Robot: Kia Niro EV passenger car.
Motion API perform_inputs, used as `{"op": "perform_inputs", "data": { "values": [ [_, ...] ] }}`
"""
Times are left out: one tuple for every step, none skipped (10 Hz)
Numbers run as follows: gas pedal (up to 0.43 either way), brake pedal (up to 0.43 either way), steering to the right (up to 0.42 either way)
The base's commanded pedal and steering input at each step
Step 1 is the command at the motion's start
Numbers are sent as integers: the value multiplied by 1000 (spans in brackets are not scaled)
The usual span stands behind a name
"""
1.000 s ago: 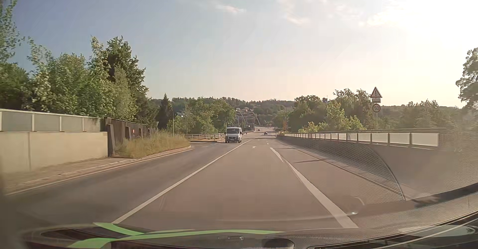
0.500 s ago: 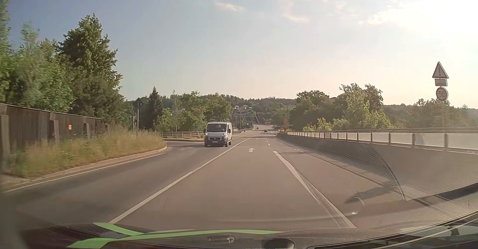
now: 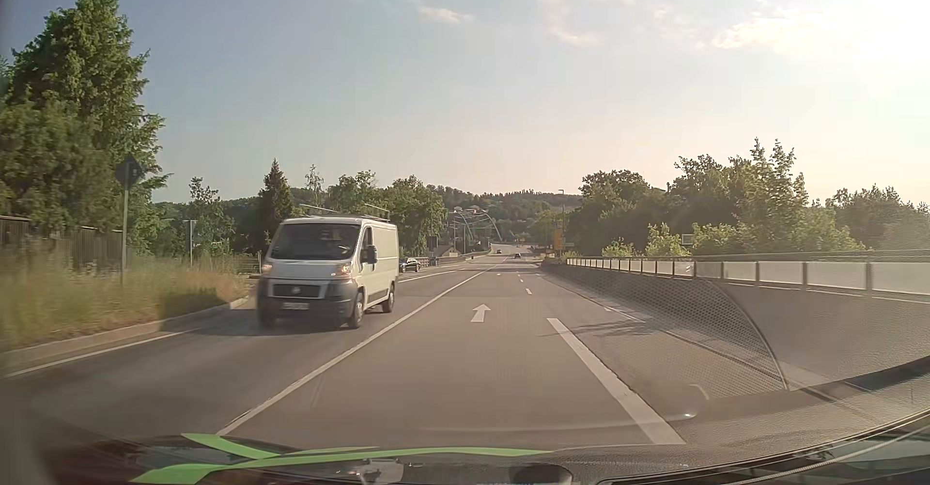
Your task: Follow the waypoints while adhering to traffic rules and regulations
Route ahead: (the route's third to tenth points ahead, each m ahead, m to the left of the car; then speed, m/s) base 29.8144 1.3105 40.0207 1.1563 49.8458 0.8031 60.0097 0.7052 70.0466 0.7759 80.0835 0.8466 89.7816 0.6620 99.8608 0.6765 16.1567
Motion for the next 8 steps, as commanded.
{"op": "perform_inputs", "data": {
  "values": [
    [59, 0, 3],
    [59, 0, 5],
    [47, 0, 8],
    [39, 0, 10],
    [39, 0, 11],
    [39, 0, 11],
    [39, 0, 11],
    [39, 0, 11]
  ]
}}
